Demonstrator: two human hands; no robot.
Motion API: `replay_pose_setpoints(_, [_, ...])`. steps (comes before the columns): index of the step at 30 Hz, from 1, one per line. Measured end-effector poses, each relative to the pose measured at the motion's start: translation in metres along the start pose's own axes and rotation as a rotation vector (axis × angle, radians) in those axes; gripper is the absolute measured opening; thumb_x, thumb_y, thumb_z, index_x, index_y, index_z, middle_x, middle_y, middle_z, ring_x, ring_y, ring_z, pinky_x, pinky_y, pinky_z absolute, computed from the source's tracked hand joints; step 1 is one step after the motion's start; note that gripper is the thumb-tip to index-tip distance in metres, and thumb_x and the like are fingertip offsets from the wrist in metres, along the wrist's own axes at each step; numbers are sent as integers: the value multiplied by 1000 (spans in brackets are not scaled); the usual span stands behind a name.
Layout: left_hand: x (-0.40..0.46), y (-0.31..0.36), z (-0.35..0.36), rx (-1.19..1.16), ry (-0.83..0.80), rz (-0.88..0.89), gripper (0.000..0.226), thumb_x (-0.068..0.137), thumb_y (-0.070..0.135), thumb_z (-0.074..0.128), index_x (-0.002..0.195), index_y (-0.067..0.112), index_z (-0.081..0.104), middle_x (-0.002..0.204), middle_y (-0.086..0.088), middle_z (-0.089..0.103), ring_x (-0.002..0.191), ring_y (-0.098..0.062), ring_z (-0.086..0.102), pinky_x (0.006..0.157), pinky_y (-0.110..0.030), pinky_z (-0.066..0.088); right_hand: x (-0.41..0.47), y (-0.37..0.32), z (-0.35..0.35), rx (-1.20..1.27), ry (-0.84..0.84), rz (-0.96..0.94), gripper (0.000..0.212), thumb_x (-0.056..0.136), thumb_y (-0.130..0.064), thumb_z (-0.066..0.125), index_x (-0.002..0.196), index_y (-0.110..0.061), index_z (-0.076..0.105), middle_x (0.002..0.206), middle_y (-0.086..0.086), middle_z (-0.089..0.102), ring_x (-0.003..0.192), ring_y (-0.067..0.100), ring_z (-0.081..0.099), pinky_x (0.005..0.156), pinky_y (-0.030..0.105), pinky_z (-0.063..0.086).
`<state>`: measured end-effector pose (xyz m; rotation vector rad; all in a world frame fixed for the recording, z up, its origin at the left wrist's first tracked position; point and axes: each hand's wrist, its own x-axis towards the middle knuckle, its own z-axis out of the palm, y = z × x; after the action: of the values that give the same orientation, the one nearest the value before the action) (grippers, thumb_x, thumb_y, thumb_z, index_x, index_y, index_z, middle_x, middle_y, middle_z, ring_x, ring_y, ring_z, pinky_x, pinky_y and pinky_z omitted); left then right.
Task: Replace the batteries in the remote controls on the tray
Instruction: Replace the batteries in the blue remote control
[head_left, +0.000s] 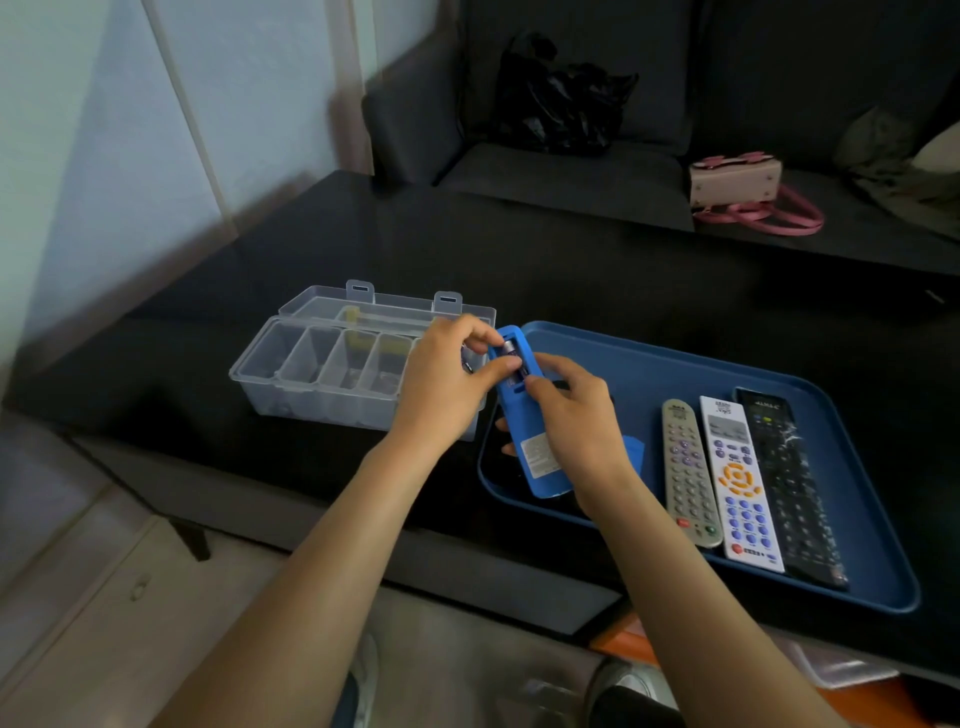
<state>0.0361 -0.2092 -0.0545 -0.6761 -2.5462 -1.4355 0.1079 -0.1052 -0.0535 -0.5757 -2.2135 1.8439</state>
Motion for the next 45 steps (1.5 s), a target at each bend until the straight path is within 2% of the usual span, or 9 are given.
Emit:
replay_pose_setpoints(5, [-2,5,3,-30,27,52,18,80,18,70,94,15,59,91,9,60,79,6,51,70,-1,38,1,1,0,-17,-7,4,28,98,-20,49,126,-18,55,92,4,68,73,21,72,69,48,60])
replay_pose_setpoints(13, [-3,12,6,-241,164,-133,17,80,18,70,91,17,58,91,8,63,76,4,60,61,-3,43,2,1,-1,-32,-1,-5,28,98,-22,49,126,-20,55,93,4,68,74,21,72,68,49,59])
replay_pose_setpoints(18, [-4,12,2,-155,233,-84,14,81,16,70,90,12,61,86,6,63,72,5,58,60,-2,44,0,0,-2,-28,-3,-5,28,98,-21,49,125,-22,54,90,1,68,73,20,72,69,47,60])
replay_pose_setpoints(24, [-3,9,3,-1,164,-24,14,81,18,70,84,14,58,82,8,58,67,1,50,60,-7,41,0,3,-2,-109,27,-72,32,98,-21,49,129,-23,54,98,3,68,77,18,71,67,43,60])
replay_pose_setpoints(27, [-2,3,7,35,134,-48,16,79,22,72,81,18,57,89,3,56,78,-4,48,61,-10,35,-2,6,-2,-118,40,-86,32,98,-21,50,129,-23,55,91,1,69,75,19,71,67,45,60])
replay_pose_setpoints(31, [-7,4,11,56,177,23,19,78,17,72,77,17,53,90,2,48,83,-8,47,66,-3,33,-3,9,-2,-126,57,-134,25,97,-19,50,115,-31,63,84,5,71,72,27,71,65,51,58])
replay_pose_setpoints(36, [-14,-3,16,238,207,160,14,84,22,65,87,9,62,97,-5,51,81,-12,51,62,-17,41,-7,6,4,-136,74,-193,29,97,-18,48,96,-45,61,82,12,71,73,36,68,62,53,56])
replay_pose_setpoints(40, [-16,1,15,313,203,282,30,87,25,44,93,5,67,92,-6,54,75,-15,53,61,-25,45,-4,4,0,-104,121,-198,28,97,-18,49,114,-34,64,81,11,72,72,35,68,60,52,56])
replay_pose_setpoints(45, [-15,-3,9,359,118,369,44,86,25,31,99,4,68,92,-8,57,74,-20,55,63,-30,47,-3,6,0,-38,114,-155,27,96,-18,53,119,-29,62,83,7,72,72,30,70,63,52,58])
